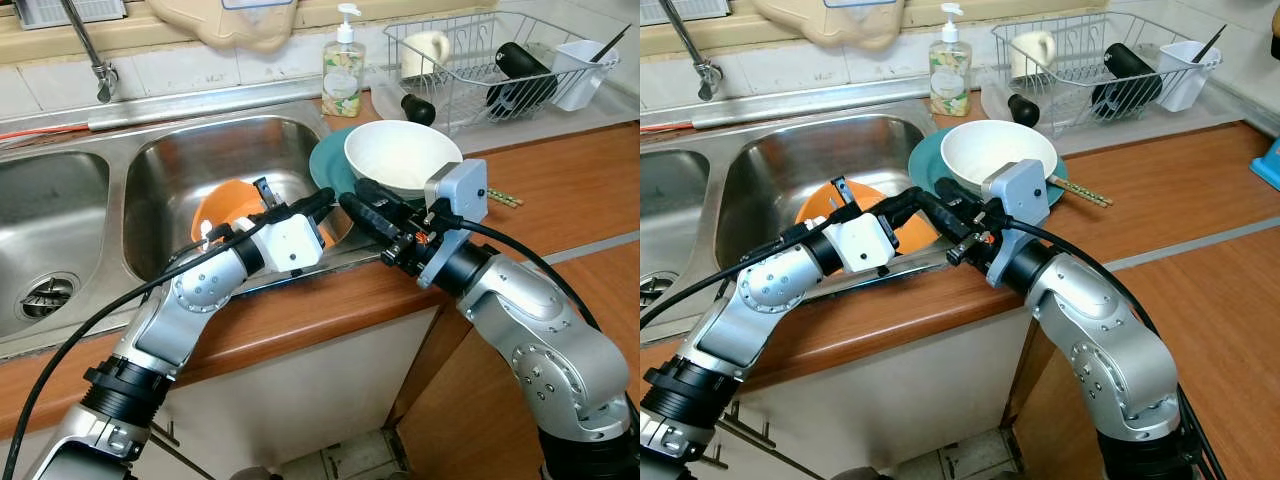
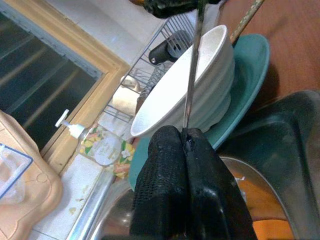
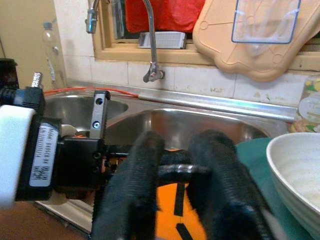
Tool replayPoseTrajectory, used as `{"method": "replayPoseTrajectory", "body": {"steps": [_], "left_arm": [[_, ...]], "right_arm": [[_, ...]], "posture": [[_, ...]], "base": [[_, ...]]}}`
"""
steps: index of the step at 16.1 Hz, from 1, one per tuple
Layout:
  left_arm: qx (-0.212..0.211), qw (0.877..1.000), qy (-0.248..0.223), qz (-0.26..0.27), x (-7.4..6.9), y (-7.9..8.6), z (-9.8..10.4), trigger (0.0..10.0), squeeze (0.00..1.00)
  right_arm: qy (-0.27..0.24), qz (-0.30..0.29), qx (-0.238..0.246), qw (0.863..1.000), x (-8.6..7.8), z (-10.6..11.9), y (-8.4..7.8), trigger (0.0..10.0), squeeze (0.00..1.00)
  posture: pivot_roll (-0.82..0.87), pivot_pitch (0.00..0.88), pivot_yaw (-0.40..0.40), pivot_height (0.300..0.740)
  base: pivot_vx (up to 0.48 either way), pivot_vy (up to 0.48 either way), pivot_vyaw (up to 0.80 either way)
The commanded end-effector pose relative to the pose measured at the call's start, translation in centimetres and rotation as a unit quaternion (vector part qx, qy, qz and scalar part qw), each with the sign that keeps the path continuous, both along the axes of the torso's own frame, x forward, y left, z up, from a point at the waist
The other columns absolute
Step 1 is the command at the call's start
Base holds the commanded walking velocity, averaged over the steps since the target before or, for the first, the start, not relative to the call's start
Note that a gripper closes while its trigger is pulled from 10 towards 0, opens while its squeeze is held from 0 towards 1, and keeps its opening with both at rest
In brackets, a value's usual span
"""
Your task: Kitchen organization
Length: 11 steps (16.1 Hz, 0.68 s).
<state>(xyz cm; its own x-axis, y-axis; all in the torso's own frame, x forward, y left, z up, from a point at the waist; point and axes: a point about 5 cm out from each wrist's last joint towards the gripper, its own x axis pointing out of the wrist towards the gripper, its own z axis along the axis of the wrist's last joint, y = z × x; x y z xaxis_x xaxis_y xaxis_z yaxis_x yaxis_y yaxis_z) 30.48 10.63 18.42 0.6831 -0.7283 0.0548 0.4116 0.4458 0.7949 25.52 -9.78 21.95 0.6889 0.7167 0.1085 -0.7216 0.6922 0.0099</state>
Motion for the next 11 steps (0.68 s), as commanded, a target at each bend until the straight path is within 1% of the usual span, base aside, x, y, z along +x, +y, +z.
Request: {"method": "replayPoseTrajectory", "body": {"steps": [1,2,3,5,6,7,8,9,10,11], "left_arm": [[0.002,0.999,-0.006,0.031,0.7,1.3,0.5,0.0,0.00],[0.003,0.999,-0.005,0.039,0.9,1.6,0.5,0.0,0.00],[0.011,0.998,-0.004,0.054,1.3,2.4,0.6,0.0,0.00],[0.030,0.996,0.004,0.083,2.1,4.0,0.5,0.0,0.00],[0.048,0.993,0.019,0.102,2.7,5.1,0.2,0.0,0.00],[0.056,0.992,0.025,0.110,2.9,5.5,0.0,0.0,0.00],[0.072,0.987,0.043,0.135,3.6,6.7,-0.4,0.0,0.00],[0.094,0.980,0.073,0.161,4.4,7.9,-1.0,0.0,0.00],[0.102,0.977,0.084,0.168,4.6,8.2,-1.2,0.0,0.00],[0.129,0.963,0.129,0.196,5.2,9.3,-2.2,1.3,0.00]], "right_arm": [[-0.002,0.002,-0.003,1.000,-0.1,0.2,0.0,10.0,1.00],[-0.003,-0.002,-0.007,1.000,0.0,0.1,0.0,10.0,0.89],[-0.004,-0.007,-0.012,1.000,0.0,0.0,-0.1,10.0,0.00],[0.000,-0.008,-0.022,1.000,0.0,-0.3,-0.2,10.0,0.00],[0.005,-0.003,-0.032,0.999,0.0,-0.6,0.0,10.0,0.00],[0.006,0.000,-0.037,0.999,0.0,-0.7,0.0,10.0,0.00],[0.009,0.006,-0.046,0.999,-0.1,-0.9,0.2,10.0,0.00],[0.012,0.012,-0.053,0.998,-0.2,-1.1,0.3,10.0,0.00],[0.013,0.015,-0.057,0.998,-0.2,-1.2,0.3,10.0,0.00],[0.014,0.025,-0.073,0.997,-0.4,-1.5,0.5,10.0,0.00]], "posture": [[-0.07,0.000,0.065,0.740],[-0.07,0.000,0.065,0.740],[-0.07,0.000,0.065,0.740],[-0.07,0.000,0.064,0.740],[-0.07,0.000,0.062,0.740],[-0.07,0.000,0.062,0.740],[-0.07,0.000,0.061,0.740],[-0.07,0.000,0.060,0.740],[-0.06,0.000,0.058,0.740],[-0.06,0.000,0.056,0.740]], "base": [[0.000,0.000,0.00],[0.000,0.000,0.00],[0.000,0.000,0.00],[0.000,0.000,0.00],[0.000,0.000,0.00],[0.000,0.000,0.00],[0.000,0.000,0.00],[0.000,0.000,0.00],[0.000,0.000,0.00],[0.000,0.000,0.00]]}}
